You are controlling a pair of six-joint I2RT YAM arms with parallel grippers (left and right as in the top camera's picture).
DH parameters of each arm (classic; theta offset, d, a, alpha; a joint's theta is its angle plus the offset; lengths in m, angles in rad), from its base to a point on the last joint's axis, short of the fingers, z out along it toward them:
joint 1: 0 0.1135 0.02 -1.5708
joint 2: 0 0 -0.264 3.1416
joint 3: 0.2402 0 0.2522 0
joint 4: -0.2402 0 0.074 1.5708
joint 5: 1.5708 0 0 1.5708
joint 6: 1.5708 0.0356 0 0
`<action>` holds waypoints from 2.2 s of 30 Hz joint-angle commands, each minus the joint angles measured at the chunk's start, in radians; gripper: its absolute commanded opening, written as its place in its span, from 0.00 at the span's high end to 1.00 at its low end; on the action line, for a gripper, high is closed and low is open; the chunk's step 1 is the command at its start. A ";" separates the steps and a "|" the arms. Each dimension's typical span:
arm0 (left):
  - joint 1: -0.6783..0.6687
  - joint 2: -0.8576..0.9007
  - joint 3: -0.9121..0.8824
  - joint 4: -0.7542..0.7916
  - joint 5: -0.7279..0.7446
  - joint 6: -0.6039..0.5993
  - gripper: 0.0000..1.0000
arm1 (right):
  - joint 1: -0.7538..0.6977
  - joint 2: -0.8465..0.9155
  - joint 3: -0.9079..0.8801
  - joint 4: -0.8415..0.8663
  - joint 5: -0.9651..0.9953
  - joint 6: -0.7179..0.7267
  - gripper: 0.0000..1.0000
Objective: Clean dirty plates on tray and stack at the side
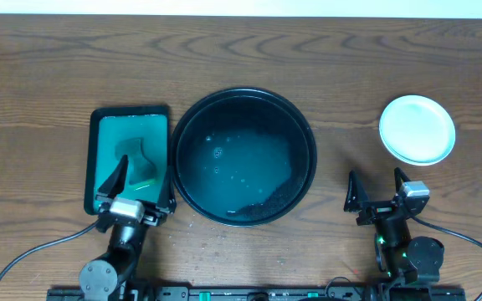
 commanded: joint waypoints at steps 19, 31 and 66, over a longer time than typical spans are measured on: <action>0.028 -0.011 -0.002 -0.470 -0.191 -0.257 0.20 | 0.009 -0.006 -0.002 -0.005 0.009 0.001 0.01; 0.028 -0.009 -0.002 -0.469 -0.187 -0.257 0.20 | 0.009 -0.006 -0.002 -0.005 0.009 0.001 0.01; 0.028 -0.009 -0.002 -0.469 -0.187 -0.257 0.20 | 0.009 -0.006 -0.002 -0.005 0.009 0.001 0.01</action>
